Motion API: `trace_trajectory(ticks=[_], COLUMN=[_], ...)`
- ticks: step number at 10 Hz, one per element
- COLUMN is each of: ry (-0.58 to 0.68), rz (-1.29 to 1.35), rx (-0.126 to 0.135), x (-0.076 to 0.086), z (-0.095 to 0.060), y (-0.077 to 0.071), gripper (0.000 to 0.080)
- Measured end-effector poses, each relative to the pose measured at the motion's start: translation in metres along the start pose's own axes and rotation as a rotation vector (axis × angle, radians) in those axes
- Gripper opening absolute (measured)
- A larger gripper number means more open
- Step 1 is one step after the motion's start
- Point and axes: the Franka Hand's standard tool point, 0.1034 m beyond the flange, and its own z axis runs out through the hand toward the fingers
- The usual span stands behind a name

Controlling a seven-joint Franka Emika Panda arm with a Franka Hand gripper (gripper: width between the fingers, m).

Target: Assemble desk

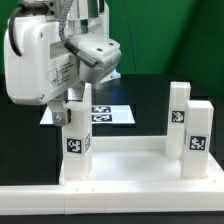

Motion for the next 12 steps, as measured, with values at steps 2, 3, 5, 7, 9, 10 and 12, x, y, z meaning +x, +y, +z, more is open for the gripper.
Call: trace_trajectory(ticks=[2, 3, 5, 7, 9, 10, 12], ry=[0.004, 0.02, 0.02, 0.02, 0.028, 0.041, 0.039], rz=[-0.07, -0.271, -0.611, -0.71, -0.947, -1.121, -1.337], rx=[0.0, -0.004, -0.009, -0.01, -0.022, -0.035, -0.047], x=[0.0, 0.0, -0.005, -0.004, -0.002, -0.002, -0.012], z=[0.001, 0.002, 0.004, 0.004, 0.004, 0.003, 0.007], y=[0.0, 0.001, 0.003, 0.003, 0.003, 0.002, 0.007], gripper=[0.0447, 0.0573, 0.0636, 0.0646, 0.0649, 0.0649, 0.0649])
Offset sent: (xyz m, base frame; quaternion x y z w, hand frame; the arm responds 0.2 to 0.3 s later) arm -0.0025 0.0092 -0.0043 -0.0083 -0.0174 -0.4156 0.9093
